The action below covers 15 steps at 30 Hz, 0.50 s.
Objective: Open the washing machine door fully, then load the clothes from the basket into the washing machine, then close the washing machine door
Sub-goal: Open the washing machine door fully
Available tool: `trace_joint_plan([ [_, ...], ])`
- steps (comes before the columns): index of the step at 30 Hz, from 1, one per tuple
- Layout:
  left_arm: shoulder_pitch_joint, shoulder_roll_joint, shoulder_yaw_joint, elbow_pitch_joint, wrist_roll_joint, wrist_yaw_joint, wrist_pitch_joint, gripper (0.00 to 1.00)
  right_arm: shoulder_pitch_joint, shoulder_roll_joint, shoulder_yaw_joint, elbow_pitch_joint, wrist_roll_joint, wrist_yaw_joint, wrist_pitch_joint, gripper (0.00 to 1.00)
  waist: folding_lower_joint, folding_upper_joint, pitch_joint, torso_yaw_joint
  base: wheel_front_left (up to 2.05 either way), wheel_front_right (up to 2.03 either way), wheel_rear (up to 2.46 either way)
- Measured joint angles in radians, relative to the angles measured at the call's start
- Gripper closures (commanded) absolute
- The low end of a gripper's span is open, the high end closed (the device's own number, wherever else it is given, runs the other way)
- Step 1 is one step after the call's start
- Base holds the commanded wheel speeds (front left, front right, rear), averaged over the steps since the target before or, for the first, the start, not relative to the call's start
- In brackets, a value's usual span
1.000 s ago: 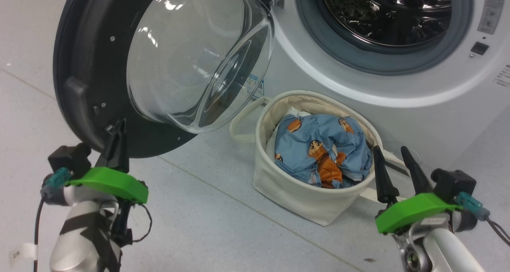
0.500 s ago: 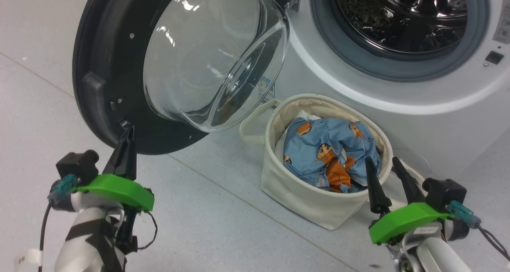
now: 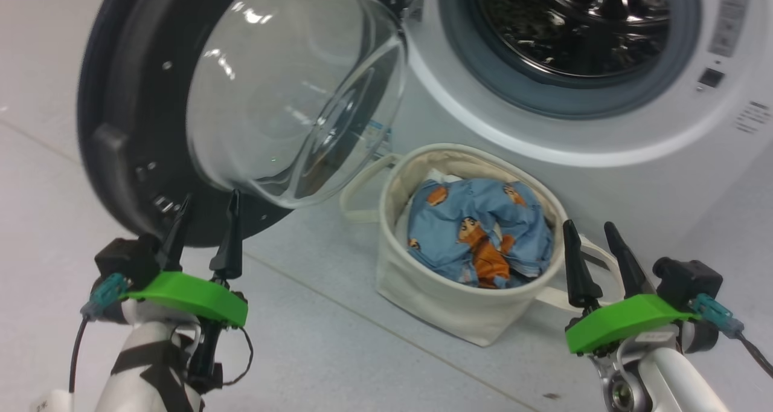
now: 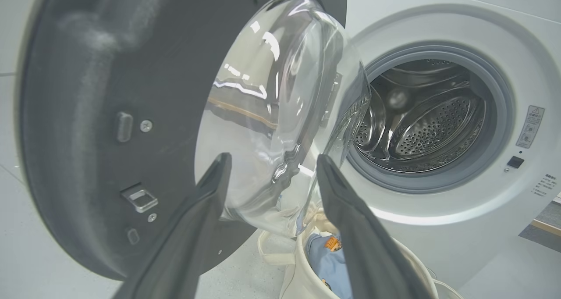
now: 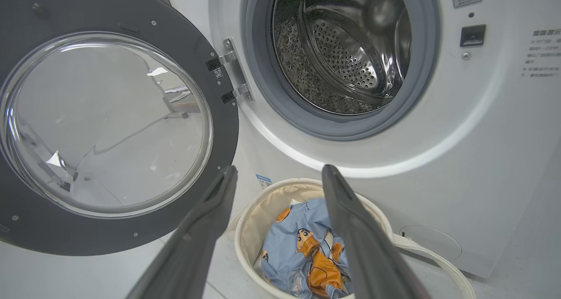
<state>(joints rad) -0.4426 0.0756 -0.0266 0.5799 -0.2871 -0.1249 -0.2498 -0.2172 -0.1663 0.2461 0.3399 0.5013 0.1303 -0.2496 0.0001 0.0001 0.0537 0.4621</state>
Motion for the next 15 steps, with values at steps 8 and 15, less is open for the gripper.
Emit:
trace_joint_plan([
  [8,0.041,0.010,-0.018,-0.009,-0.086,0.000,0.000,0.00,0.000,0.002,-0.004,-0.057,0.004,0.000,0.000,0.00,0.0000,0.0000,0.003,-0.109,0.00,0.00,0.00],
  [15,0.068,0.033,0.002,-0.071,-0.135,0.000,0.000,0.00,-0.001,0.002,-0.008,-0.070,0.001,0.000,0.000,0.00,-0.0001,0.0000,0.005,-0.237,0.00,0.00,0.00],
])
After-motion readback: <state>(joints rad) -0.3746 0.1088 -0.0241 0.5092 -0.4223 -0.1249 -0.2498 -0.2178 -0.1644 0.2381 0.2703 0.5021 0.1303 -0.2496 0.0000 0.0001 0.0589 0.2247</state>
